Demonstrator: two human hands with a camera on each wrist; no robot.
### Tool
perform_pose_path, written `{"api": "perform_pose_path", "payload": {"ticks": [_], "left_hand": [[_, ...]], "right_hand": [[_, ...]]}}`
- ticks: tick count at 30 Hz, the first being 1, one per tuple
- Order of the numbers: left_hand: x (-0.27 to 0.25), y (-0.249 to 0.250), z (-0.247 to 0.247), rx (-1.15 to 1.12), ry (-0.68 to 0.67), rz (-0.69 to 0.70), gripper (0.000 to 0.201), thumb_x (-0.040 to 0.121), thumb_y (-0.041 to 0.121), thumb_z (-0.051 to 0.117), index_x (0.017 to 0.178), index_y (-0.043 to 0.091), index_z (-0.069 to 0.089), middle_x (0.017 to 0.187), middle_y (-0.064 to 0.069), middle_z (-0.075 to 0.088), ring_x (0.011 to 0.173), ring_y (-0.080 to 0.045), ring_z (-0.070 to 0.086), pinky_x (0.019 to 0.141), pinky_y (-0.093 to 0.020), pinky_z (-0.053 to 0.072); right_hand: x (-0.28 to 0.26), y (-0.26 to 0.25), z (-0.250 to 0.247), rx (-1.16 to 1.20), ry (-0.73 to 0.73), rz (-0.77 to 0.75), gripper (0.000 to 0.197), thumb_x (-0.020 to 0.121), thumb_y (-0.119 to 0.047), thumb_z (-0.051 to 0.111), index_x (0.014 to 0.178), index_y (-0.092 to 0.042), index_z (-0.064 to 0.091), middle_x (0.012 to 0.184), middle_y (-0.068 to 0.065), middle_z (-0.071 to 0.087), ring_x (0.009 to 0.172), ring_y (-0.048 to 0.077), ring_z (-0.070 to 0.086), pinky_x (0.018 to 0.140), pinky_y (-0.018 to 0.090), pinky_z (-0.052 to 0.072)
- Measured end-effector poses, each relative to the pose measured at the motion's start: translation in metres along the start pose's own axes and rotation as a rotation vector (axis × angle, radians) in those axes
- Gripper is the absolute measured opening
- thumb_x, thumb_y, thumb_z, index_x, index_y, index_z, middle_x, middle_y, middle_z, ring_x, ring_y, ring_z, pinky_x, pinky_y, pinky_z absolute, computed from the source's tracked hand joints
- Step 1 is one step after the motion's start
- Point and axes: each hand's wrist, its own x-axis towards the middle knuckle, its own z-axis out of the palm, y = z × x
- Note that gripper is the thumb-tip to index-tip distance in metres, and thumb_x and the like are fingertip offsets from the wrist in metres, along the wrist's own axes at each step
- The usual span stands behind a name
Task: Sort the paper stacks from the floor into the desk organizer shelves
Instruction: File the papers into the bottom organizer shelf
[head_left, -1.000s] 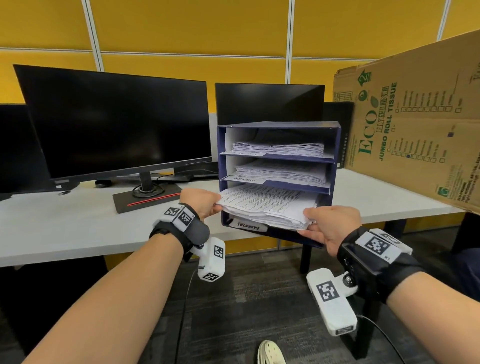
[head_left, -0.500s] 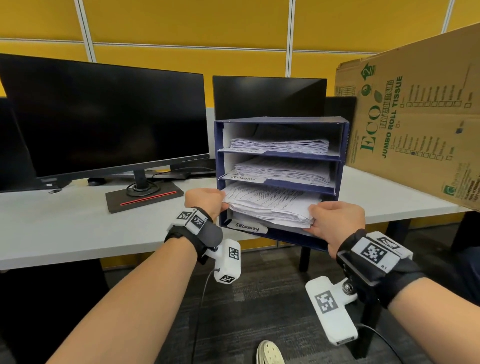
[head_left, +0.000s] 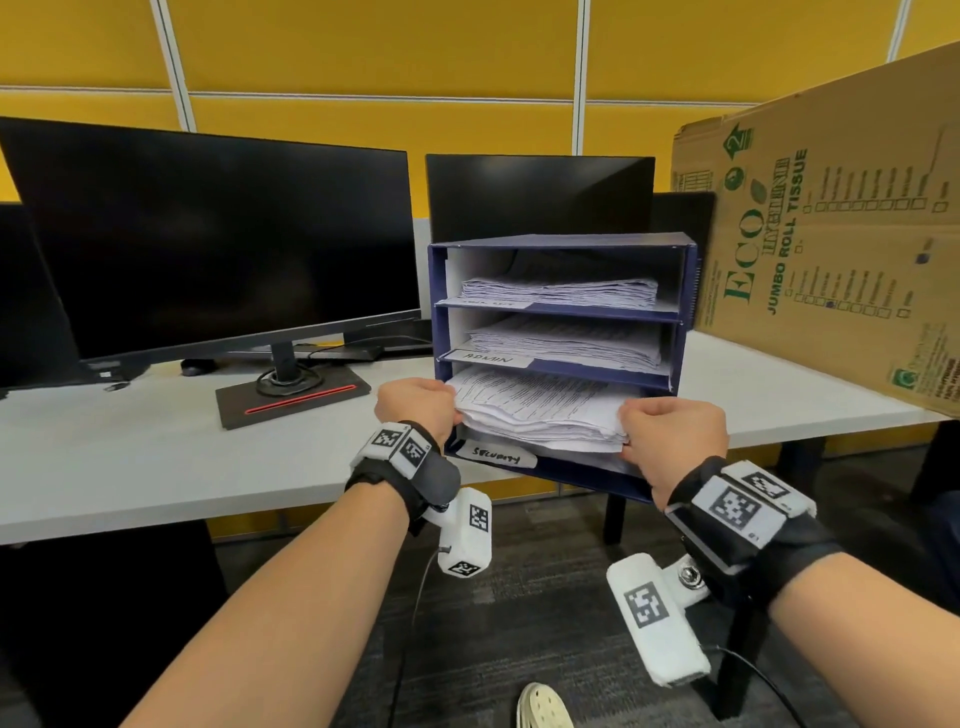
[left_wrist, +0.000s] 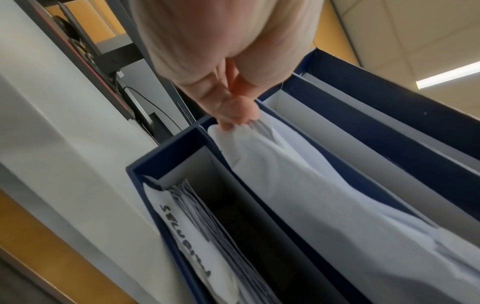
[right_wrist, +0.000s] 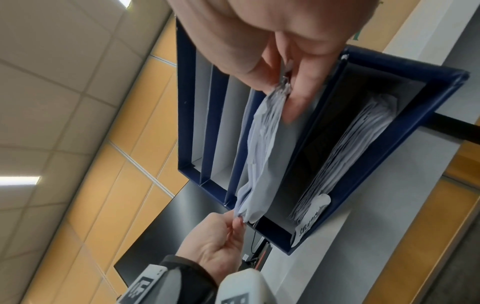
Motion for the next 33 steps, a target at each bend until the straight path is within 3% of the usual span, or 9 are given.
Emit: {"api": "perform_pose_path", "payload": {"ticks": [3, 7, 12, 16, 19, 22, 24, 27, 33], "left_hand": [[0.001, 0.000, 0.007, 0.010, 0.009, 0.014, 0.011, 0.084, 0.005, 0.070, 0.076, 0.012, 0.070, 0.072, -0.010, 0.069, 0.059, -0.021, 0.068, 0.047, -0.019, 0.053], [0.005, -0.005, 0.013, 0.022, -0.007, -0.049, 0.006, 0.080, 0.011, 0.071, 0.078, 0.016, 0.073, 0.081, -0.010, 0.075, 0.078, -0.023, 0.071, 0.076, -0.036, 0.060], [0.002, -0.007, 0.017, -0.087, -0.012, -0.131, 0.010, 0.082, 0.010, 0.065, 0.078, 0.014, 0.074, 0.060, -0.004, 0.072, 0.056, -0.016, 0.066, 0.058, -0.025, 0.047], [0.004, 0.004, 0.017, -0.243, -0.069, -0.213, 0.012, 0.085, 0.012, 0.066, 0.095, 0.009, 0.072, 0.095, -0.008, 0.074, 0.088, -0.023, 0.070, 0.069, -0.029, 0.049], [0.011, 0.008, 0.013, -0.182, -0.180, -0.206, 0.025, 0.087, 0.006, 0.065, 0.111, -0.003, 0.065, 0.092, -0.011, 0.070, 0.077, -0.023, 0.068, 0.068, -0.030, 0.055], [0.017, 0.008, 0.004, -0.156, -0.189, -0.227, 0.011, 0.084, -0.002, 0.066, 0.094, -0.004, 0.064, 0.088, -0.016, 0.071, 0.072, -0.025, 0.070, 0.063, -0.033, 0.060], [0.015, 0.011, -0.001, -0.171, -0.246, -0.220, 0.006, 0.086, -0.005, 0.062, 0.082, -0.001, 0.060, 0.081, -0.015, 0.070, 0.071, -0.025, 0.069, 0.072, -0.036, 0.060], [0.009, 0.014, -0.014, -0.191, -0.234, -0.208, 0.006, 0.084, -0.013, 0.061, 0.084, -0.007, 0.059, 0.081, -0.021, 0.069, 0.067, -0.027, 0.069, 0.054, -0.035, 0.060], [-0.003, 0.021, -0.052, -0.155, -0.343, -0.218, 0.018, 0.087, -0.016, 0.053, 0.105, -0.016, 0.052, 0.093, -0.030, 0.064, 0.075, -0.032, 0.067, 0.049, -0.034, 0.059]], "right_hand": [[0.001, -0.002, 0.001, 0.013, -0.042, 0.022, 0.013, 0.082, -0.025, 0.065, 0.070, -0.025, 0.070, 0.074, 0.003, 0.071, 0.070, 0.026, 0.067, 0.076, 0.045, 0.059], [0.004, -0.005, -0.002, 0.045, -0.125, 0.034, 0.013, 0.087, -0.015, 0.061, 0.089, -0.013, 0.074, 0.072, 0.001, 0.066, 0.069, 0.021, 0.059, 0.078, 0.043, 0.057], [-0.002, -0.007, -0.004, 0.059, -0.173, 0.034, 0.033, 0.087, -0.010, 0.064, 0.120, -0.007, 0.063, 0.115, 0.004, 0.063, 0.106, 0.023, 0.060, 0.096, 0.040, 0.050], [-0.005, -0.007, -0.007, 0.136, -0.169, 0.084, 0.033, 0.085, -0.010, 0.068, 0.117, -0.009, 0.065, 0.113, 0.004, 0.064, 0.104, 0.021, 0.060, 0.095, 0.035, 0.050], [-0.006, -0.006, -0.006, 0.136, -0.155, 0.074, 0.029, 0.084, -0.006, 0.067, 0.112, -0.011, 0.068, 0.107, 0.003, 0.066, 0.092, 0.018, 0.063, 0.084, 0.029, 0.052], [-0.008, -0.008, -0.006, 0.185, -0.153, 0.122, 0.020, 0.081, -0.001, 0.066, 0.096, -0.015, 0.072, 0.098, 0.005, 0.069, 0.083, 0.017, 0.064, 0.068, 0.024, 0.052], [-0.010, -0.009, -0.010, 0.216, -0.140, 0.191, 0.009, 0.080, -0.003, 0.068, 0.084, -0.011, 0.071, 0.095, 0.013, 0.068, 0.094, 0.023, 0.064, 0.077, 0.033, 0.057], [-0.018, -0.007, -0.016, 0.184, -0.192, 0.235, 0.027, 0.080, -0.013, 0.073, 0.095, 0.006, 0.062, 0.108, 0.029, 0.061, 0.108, 0.041, 0.058, 0.093, 0.051, 0.050], [-0.028, -0.006, -0.015, 0.274, -0.307, 0.469, 0.041, 0.081, -0.024, 0.075, 0.113, -0.006, 0.056, 0.110, 0.016, 0.066, 0.090, 0.034, 0.068, 0.077, 0.048, 0.058]]}}
